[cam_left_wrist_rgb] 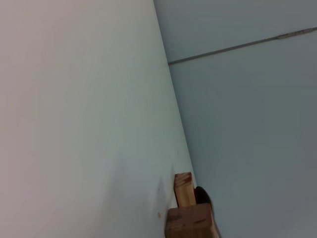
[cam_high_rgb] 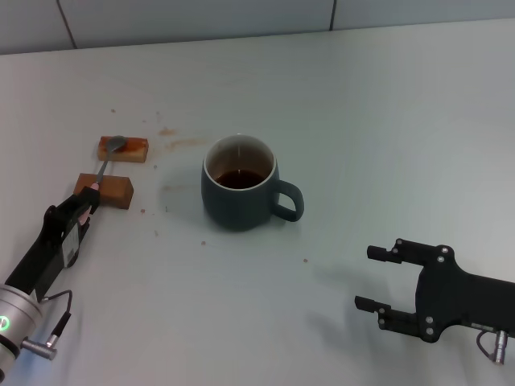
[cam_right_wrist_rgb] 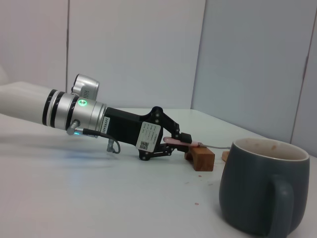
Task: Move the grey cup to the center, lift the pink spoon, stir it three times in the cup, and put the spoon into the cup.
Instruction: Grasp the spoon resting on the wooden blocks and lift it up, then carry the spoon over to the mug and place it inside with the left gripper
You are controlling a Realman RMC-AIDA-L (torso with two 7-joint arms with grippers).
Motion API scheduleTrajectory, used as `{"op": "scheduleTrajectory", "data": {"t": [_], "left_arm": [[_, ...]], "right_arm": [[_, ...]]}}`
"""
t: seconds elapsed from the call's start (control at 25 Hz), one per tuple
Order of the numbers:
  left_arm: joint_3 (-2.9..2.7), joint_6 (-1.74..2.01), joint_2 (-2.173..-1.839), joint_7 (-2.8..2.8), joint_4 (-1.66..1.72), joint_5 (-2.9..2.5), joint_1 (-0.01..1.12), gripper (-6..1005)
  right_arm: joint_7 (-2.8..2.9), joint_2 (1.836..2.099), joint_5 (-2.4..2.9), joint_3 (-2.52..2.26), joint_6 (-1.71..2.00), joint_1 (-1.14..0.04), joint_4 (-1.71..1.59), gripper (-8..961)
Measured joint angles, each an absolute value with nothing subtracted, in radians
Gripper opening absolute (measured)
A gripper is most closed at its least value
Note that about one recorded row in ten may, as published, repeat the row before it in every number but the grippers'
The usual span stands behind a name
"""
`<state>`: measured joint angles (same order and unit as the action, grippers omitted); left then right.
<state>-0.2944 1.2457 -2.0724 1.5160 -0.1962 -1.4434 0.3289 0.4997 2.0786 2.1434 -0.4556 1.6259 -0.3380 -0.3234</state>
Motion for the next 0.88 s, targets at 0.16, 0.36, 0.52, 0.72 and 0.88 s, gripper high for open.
{"op": "scheduleTrajectory", "data": {"t": [0.16, 0.36, 0.52, 0.72, 0.88], "left_arm": [[-0.295, 1.249, -2.072, 1.514, -0.195, -1.446, 0.328, 135], [-0.295, 1.33, -2.072, 1.509, -0.173, -1.45, 0.331, 135], [-0.3, 1.469, -2.072, 1.49, -0.13, -1.452, 0.358, 135], [-0.305, 1.675, -2.069, 1.398, 0.002, -1.507, 0.444, 135], [-0.376, 1.779, -2.066, 1.374, 0.219, -1.577, 0.539, 135]], "right_arm": [[0.5, 2.079, 2.143, -0.456, 1.626, -0.338, -0.323, 667], [0.5, 2.079, 2.144, -0.456, 1.622, -0.338, -0.323, 667], [0.5, 2.079, 2.144, -0.456, 1.619, -0.338, -0.32, 668], [0.5, 2.079, 2.145, -0.457, 1.61, -0.341, -0.315, 668], [0.5, 2.079, 2.145, -0.457, 1.61, -0.341, -0.314, 667]]}}
